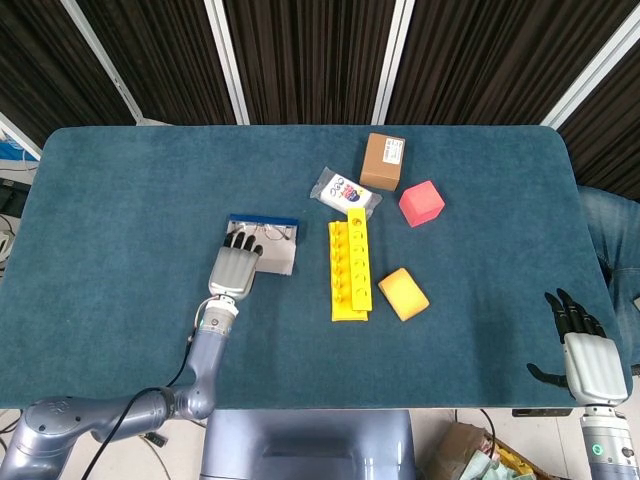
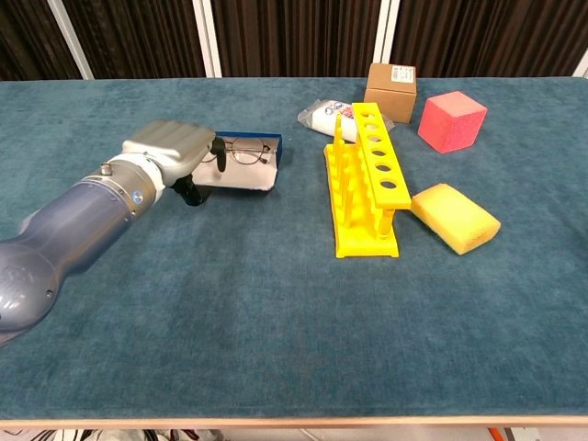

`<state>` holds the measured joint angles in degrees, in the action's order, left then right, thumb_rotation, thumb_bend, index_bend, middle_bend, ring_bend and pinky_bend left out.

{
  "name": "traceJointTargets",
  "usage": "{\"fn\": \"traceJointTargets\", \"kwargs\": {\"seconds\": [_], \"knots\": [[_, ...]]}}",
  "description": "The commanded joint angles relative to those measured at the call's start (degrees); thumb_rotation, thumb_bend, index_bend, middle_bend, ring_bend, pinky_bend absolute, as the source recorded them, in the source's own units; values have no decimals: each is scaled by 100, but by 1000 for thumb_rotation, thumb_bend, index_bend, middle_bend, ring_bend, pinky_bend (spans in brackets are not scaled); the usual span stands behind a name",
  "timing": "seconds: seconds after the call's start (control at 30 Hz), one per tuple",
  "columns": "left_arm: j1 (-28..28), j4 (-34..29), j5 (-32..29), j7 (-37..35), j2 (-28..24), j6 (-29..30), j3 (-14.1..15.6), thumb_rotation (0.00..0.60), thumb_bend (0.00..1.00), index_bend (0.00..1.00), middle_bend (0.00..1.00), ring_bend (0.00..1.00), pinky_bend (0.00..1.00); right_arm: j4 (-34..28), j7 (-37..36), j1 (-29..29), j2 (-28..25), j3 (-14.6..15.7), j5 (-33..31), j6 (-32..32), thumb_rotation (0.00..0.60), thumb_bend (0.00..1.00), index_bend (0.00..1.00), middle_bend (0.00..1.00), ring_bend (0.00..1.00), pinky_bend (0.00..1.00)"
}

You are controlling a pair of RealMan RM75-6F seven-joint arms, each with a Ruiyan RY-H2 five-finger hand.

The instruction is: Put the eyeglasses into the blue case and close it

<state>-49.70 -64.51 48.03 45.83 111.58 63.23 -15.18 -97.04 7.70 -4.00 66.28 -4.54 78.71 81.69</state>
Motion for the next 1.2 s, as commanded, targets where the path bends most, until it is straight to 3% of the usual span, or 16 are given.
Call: {"fn": "traceJointTargets", "kwargs": {"seconds": [0.03, 0.57, 1.2], "knots": [[-41, 53, -15, 18, 35, 0, -65, 600, 429, 375, 206, 115, 155, -7, 1, -1, -3, -2, -14, -9, 600, 158, 0, 0, 116, 187], [-299, 704, -109, -5, 390, -136, -395, 600, 434, 465, 209, 115, 155, -29, -23, 8, -15, -17, -57, -4, 600, 158, 0, 0, 116, 187], [-229, 736, 159, -238, 381, -69, -382, 600, 436, 515, 209, 115, 155, -64, 5, -2, -24, -29, -138, -52, 600, 158, 0, 0, 116, 188]]}}
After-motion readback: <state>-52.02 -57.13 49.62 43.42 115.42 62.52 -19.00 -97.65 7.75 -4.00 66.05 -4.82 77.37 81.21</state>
